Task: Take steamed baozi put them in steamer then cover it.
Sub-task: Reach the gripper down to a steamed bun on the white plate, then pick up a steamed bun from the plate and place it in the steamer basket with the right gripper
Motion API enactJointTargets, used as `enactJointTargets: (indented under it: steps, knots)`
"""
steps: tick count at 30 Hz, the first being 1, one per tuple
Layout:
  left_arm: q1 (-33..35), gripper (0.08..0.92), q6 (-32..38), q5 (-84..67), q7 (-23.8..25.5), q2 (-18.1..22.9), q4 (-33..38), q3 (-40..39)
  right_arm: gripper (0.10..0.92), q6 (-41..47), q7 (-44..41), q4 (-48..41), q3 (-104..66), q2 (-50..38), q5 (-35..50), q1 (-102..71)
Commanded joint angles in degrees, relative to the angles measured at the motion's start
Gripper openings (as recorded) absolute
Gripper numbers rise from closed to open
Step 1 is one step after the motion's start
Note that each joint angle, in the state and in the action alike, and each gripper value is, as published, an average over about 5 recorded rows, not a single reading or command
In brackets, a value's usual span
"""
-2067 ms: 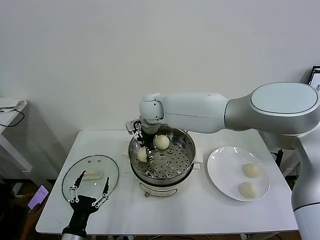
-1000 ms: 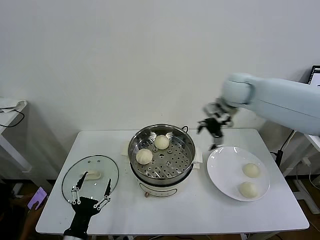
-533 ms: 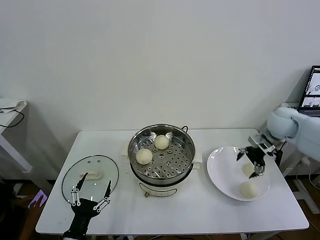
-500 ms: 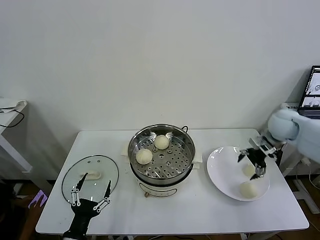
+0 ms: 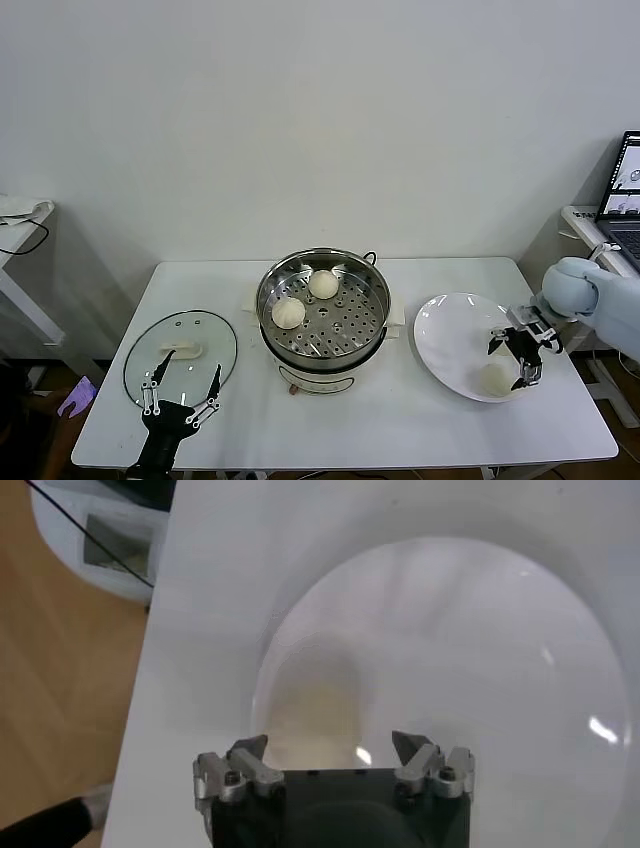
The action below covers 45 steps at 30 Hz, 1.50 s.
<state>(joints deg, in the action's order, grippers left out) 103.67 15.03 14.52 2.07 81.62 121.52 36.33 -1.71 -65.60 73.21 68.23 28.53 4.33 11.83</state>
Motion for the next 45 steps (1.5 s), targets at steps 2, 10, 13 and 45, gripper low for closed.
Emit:
enactJointTargets:
  steps: [2,10,13,45]
  knots:
    - [0.0,0.823,-0.1,0.1,0.1,0.0,-0.1,0.0,0.823,0.0,0.4,-1.5,-2.8,0.3,-1.2,-4.5]
    - [-0.1,0.823,-0.1,-0.2,-0.1,-0.2,0.6,0.4,0.811,0.1,0.9,-2.9,-2.9,1.4,-1.0,-4.5]
    - [-0.2,0.823,-0.2,-0.2,-0.2,-0.4,0.8,0.5,0.772,0.1,1.0,-3.3,-3.0,1.8,-1.0,-4.4]
    - [-0.8,0.823,-0.7,-0.5,-0.6,-1.3,2.5,-0.4,0.621,-21.3,2.7,16.2,9.2,21.1,2.3,39.4]
